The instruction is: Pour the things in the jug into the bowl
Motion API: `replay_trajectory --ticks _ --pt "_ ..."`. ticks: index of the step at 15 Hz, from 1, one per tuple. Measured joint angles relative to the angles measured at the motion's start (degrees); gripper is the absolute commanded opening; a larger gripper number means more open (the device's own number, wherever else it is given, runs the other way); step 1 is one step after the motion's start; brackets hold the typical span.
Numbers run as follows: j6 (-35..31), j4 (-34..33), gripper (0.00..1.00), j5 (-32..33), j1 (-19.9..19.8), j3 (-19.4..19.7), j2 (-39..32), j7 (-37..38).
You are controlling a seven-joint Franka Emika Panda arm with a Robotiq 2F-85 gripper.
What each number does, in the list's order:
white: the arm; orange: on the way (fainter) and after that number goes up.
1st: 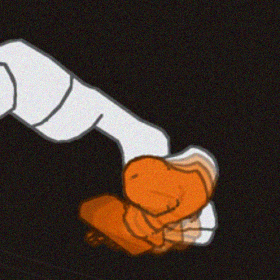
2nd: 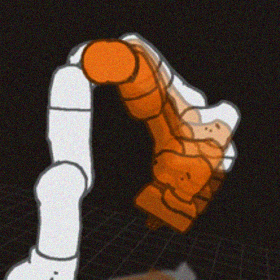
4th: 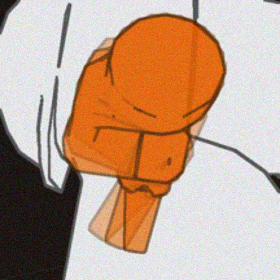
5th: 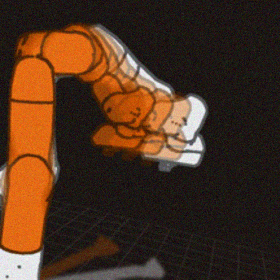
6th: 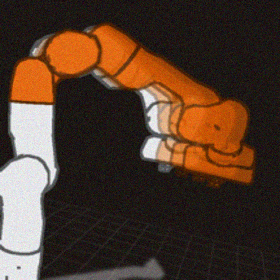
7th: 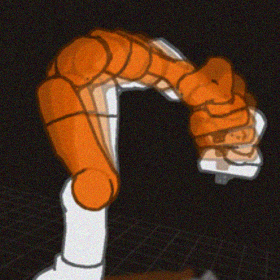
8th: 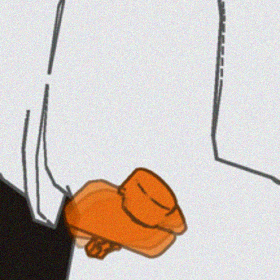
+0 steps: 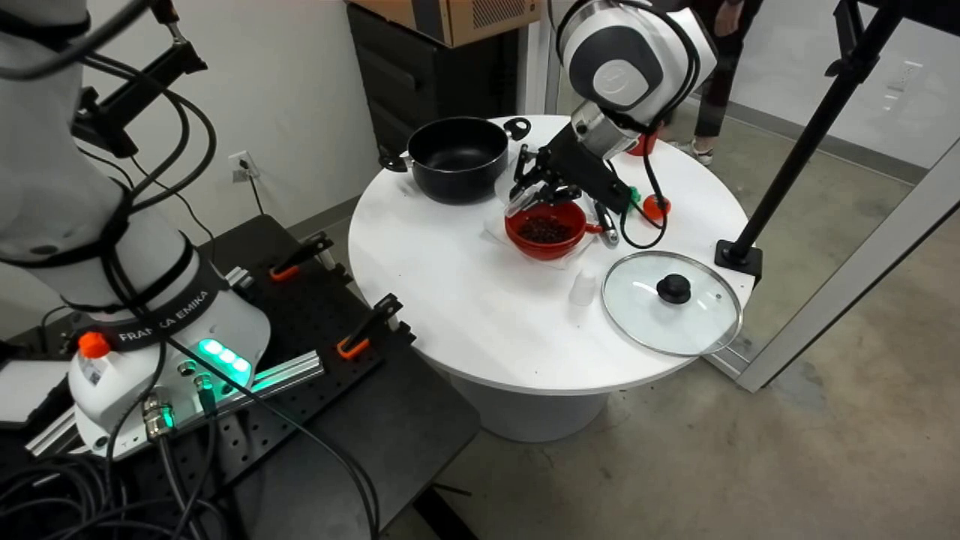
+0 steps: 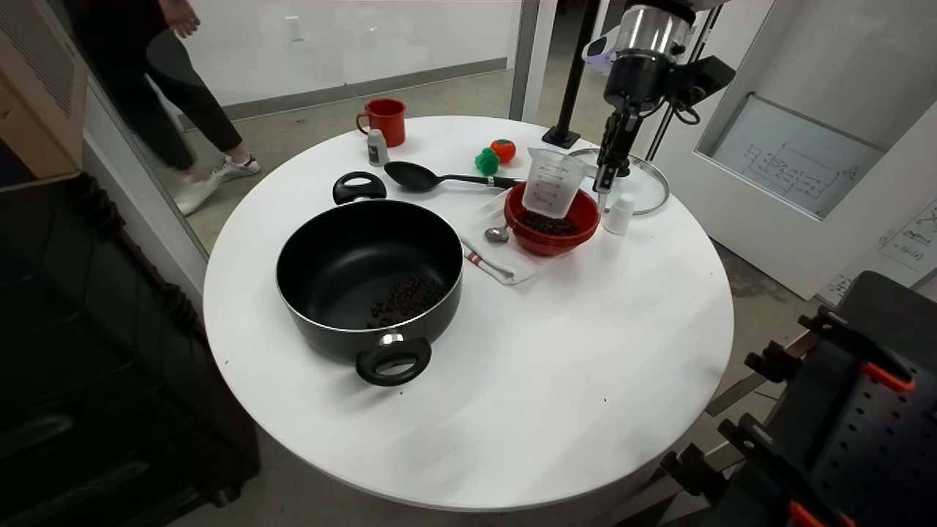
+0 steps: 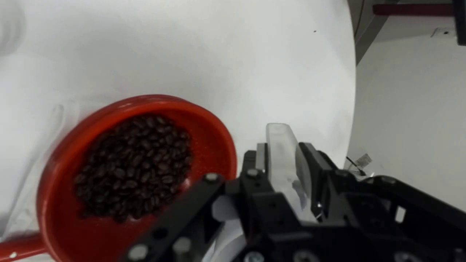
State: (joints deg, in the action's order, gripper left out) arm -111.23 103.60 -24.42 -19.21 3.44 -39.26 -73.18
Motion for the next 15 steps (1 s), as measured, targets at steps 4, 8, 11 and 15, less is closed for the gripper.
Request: replay_trajectory --ticks 4,8,11,15 --pt "-14.34 4.79 0.06 0.14 -0.68 -1.04 -2.20 -2.78" --pt "-27.32 11.76 0.06 -0.07 -2.63 -3.35 -0.84 -7.12" --pt "-35.65 17.24 0.06 -1.42 -5.50 -6.78 1.47 -10.72" --pt "-43.78 22.52 0.06 -8.92 -12.17 -14.27 3.20 -18.02"
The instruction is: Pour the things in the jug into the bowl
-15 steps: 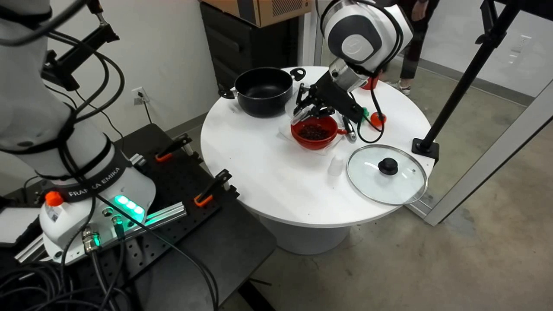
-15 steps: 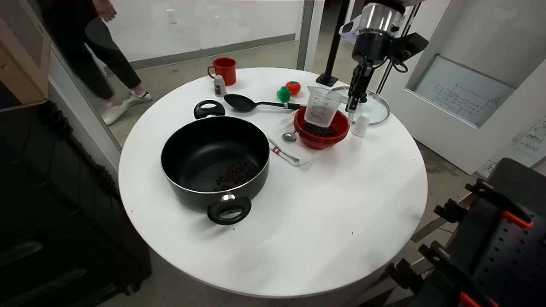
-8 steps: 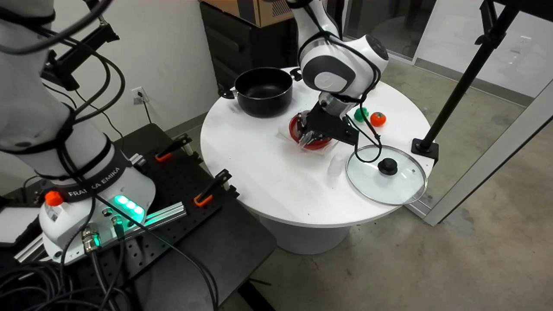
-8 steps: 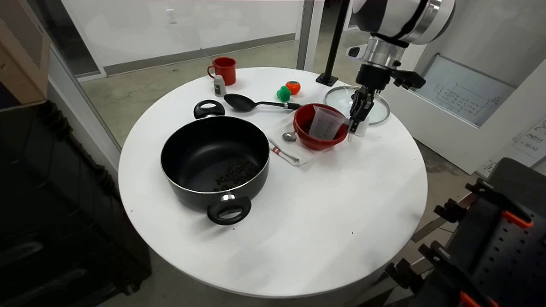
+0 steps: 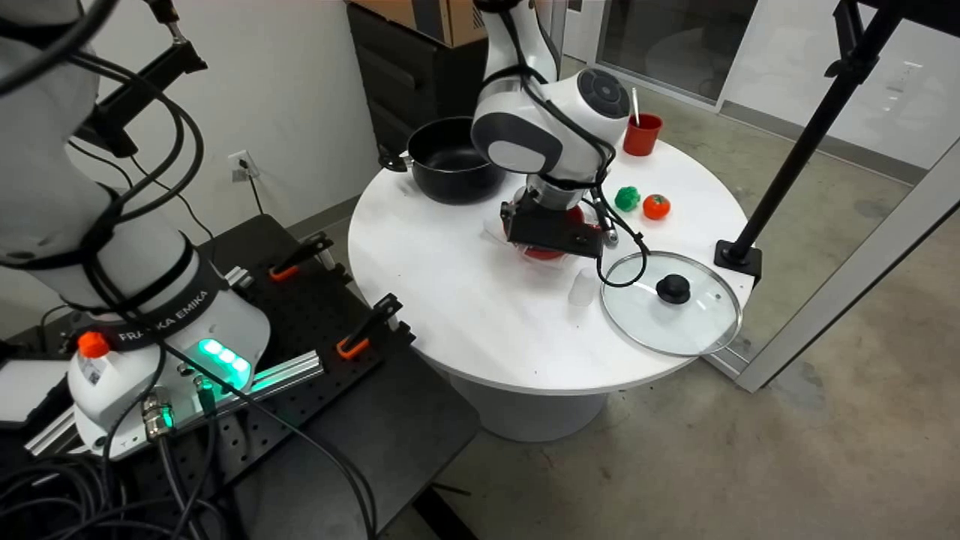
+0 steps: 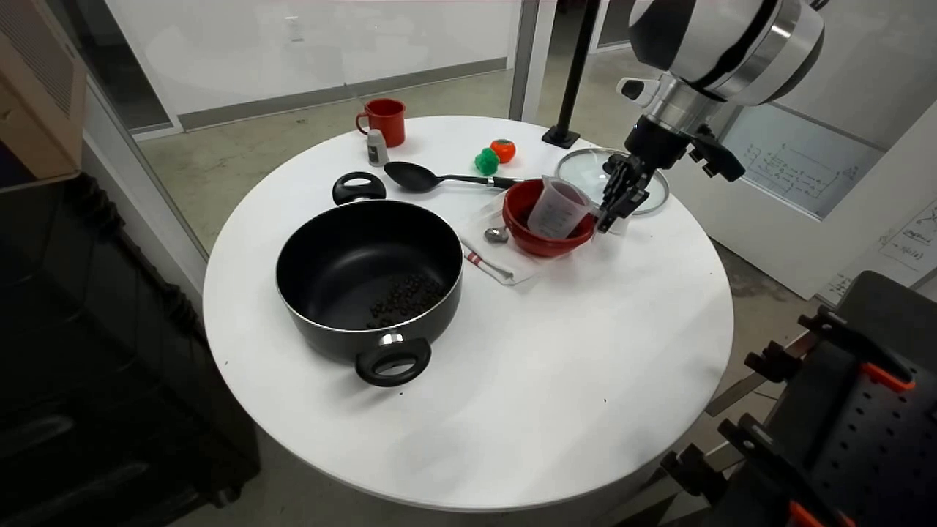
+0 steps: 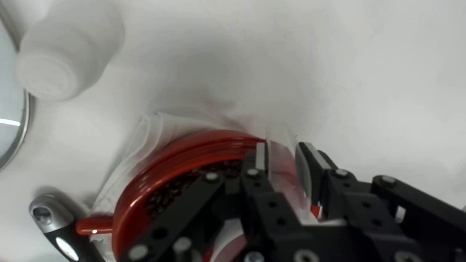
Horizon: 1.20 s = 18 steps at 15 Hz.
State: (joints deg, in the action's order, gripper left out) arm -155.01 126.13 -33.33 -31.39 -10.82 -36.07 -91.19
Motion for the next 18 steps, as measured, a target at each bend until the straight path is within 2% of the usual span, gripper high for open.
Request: replay_trajectory --ticks 2,5,8,10,12,15,18 --pt "-0.30 1.51 0.06 -2.90 -2.61 -2.43 1.37 -1.94" --pt "-0.05 3.35 0.06 -7.77 -4.25 -4.06 4.81 -2.70" --pt "-0.15 4.56 0.06 -12.84 -3.45 -3.80 9.09 -2.51" --pt "-0.79 6.06 0.06 -12.96 -0.26 -0.76 11.93 -0.61" --pt "-2.17 8.43 0.06 -10.46 4.85 4.14 14.17 3.82" --pt "-5.34 12.21 0.06 -0.62 11.91 11.16 15.07 15.23" --pt "-7.54 14.96 0.06 10.48 15.44 15.85 14.63 26.77"
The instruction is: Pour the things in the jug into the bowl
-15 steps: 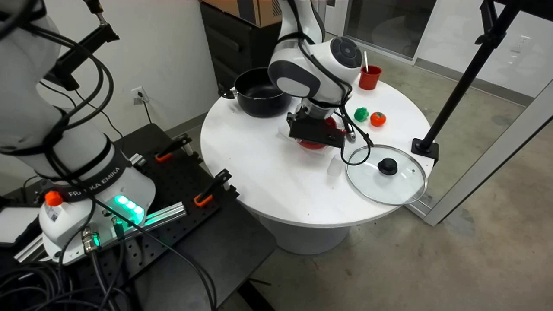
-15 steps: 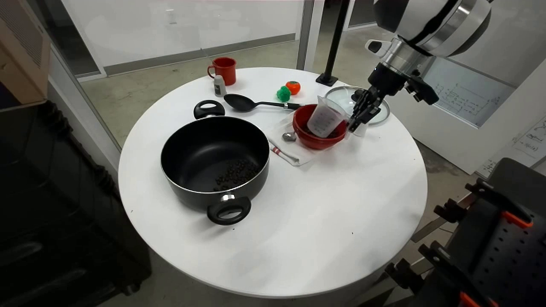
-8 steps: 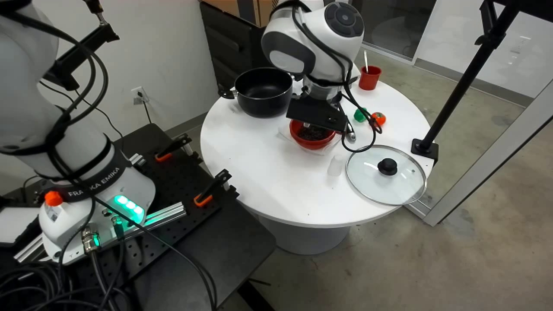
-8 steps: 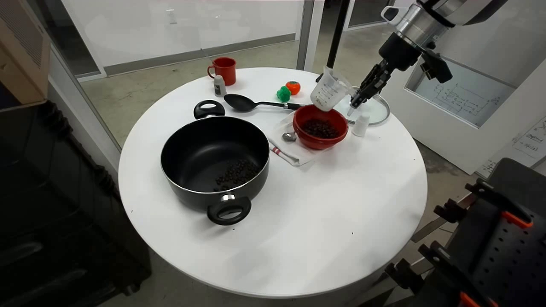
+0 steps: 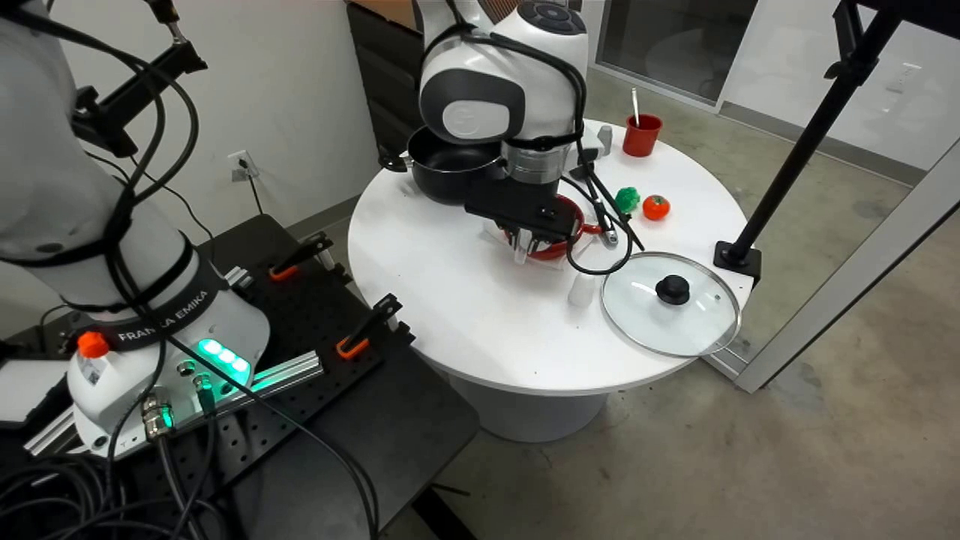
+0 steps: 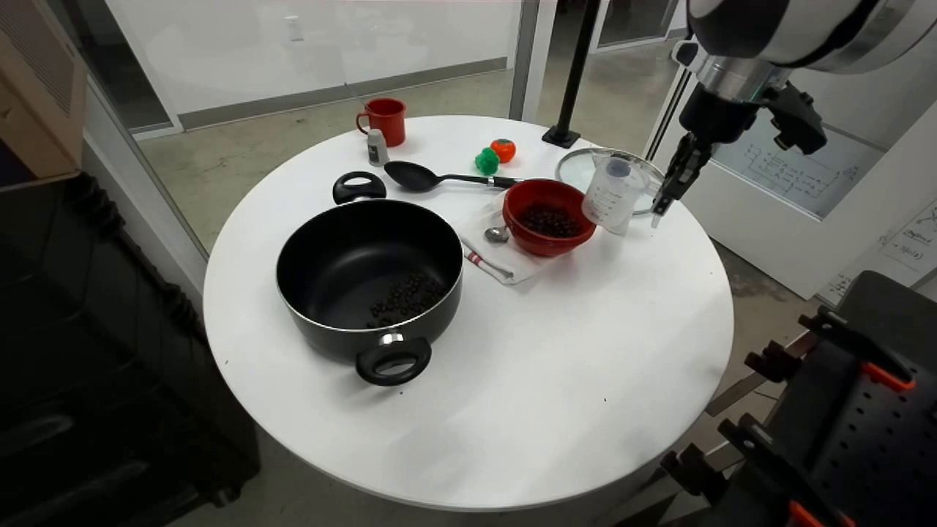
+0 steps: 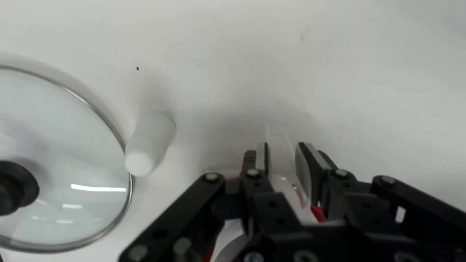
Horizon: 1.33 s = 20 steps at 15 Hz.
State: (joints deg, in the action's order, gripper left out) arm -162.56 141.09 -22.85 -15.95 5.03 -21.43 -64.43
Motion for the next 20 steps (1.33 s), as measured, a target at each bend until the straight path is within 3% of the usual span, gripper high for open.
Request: replay_trajectory --ticks 3,7,13,15,17,20 --pt "-0.11 1.20 0.06 7.60 -0.26 2.21 -0.01 7.25" --pt "-0.03 0.30 0.06 12.35 -3.89 2.50 -1.84 9.39" --pt "0.01 -9.57 0.06 15.23 -10.43 -0.46 -15.44 9.38" --pt "0.67 -13.49 0.53 15.95 -12.32 -1.73 -18.78 9.36" --pt "2.39 -16.85 0.57 16.54 -13.92 -2.82 -21.28 9.34" --pt "3.75 -20.59 0.77 17.05 -15.19 -3.57 -25.19 9.29"
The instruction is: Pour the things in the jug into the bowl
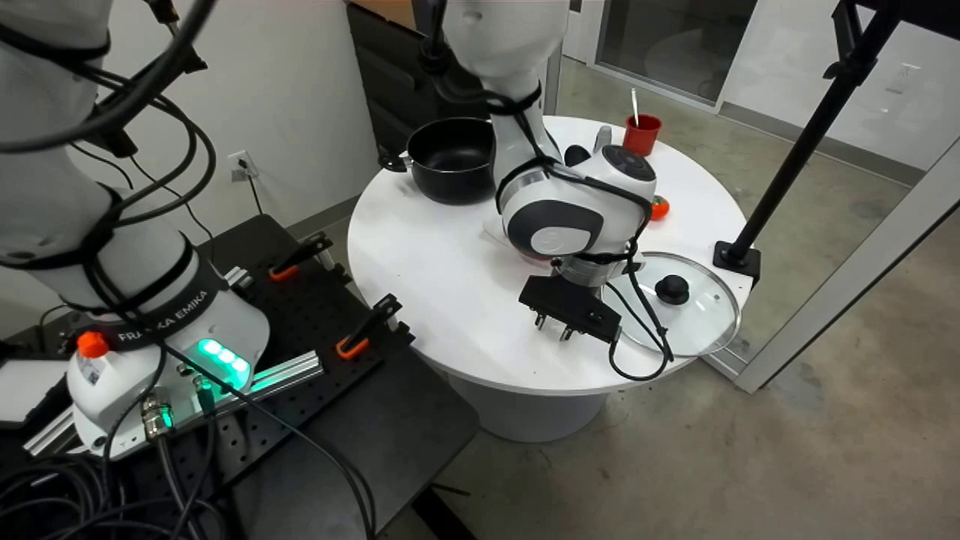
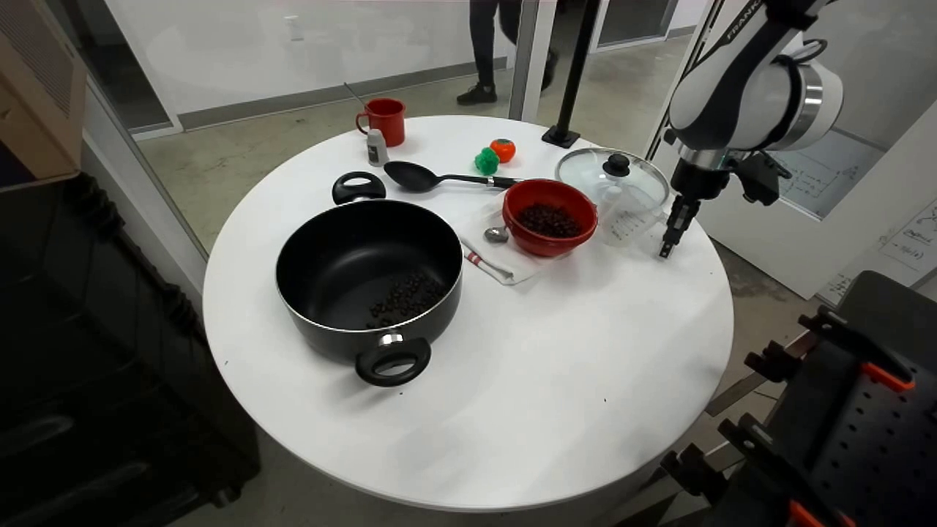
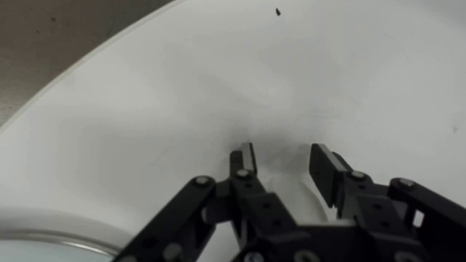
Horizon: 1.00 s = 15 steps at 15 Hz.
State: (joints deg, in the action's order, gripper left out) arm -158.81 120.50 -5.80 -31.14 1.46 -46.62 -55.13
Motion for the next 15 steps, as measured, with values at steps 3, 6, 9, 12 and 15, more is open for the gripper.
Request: replay_trajectory --ticks 3,6,9,12,15 --pt "0.15 -2.09 0.98 0.85 -0.63 -0.23 -2.36 -0.01" --pt "0.20 -3.10 1.00 1.67 -1.17 -0.42 -3.25 -0.08" --pt "0.27 -3.26 1.00 1.96 -2.37 -1.41 -3.44 -0.66" --pt "0.69 -3.28 1.00 1.96 -5.00 -3.66 -3.16 -2.59" --pt "1.61 -2.91 1.00 1.96 -8.43 -6.48 -2.10 -5.43"
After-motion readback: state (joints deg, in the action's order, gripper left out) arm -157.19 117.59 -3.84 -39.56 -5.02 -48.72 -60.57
